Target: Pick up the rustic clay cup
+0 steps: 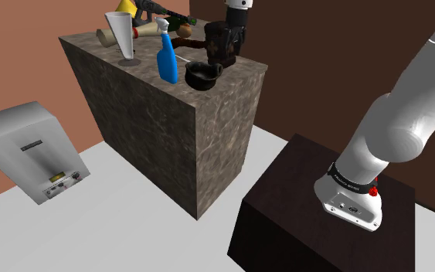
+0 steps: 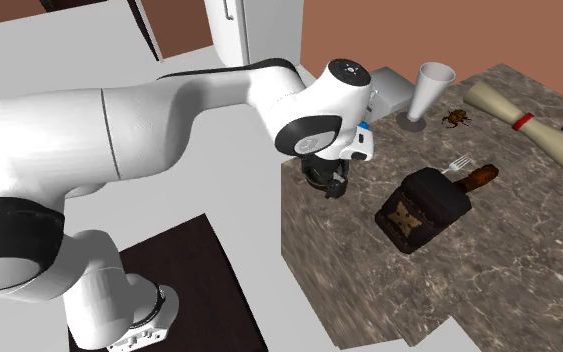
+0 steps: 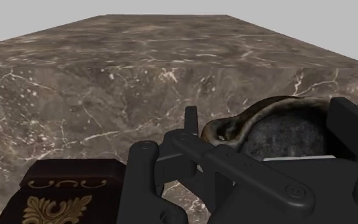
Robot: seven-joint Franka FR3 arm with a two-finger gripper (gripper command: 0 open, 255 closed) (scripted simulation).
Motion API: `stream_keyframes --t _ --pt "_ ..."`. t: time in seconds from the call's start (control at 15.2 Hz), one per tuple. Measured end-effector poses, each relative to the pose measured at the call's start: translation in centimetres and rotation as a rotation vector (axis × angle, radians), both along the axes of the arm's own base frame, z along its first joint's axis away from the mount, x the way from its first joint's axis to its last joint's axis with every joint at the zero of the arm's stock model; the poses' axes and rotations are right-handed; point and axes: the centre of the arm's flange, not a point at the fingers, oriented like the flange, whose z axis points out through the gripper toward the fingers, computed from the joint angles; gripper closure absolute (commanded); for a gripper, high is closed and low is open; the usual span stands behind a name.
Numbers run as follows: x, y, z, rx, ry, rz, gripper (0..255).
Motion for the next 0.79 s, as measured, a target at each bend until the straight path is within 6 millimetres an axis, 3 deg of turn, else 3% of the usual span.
stream_keyframes --t 0.46,0.59,0.79 --pt "8.8 1.1 -3.2 0.015 0.009 0.048 0" --pt "10.1 0.9 -4.3 0.018 0.012 0.056 0" --pt "10.5 0.9 -5.8 0.019 0.013 0.058 0"
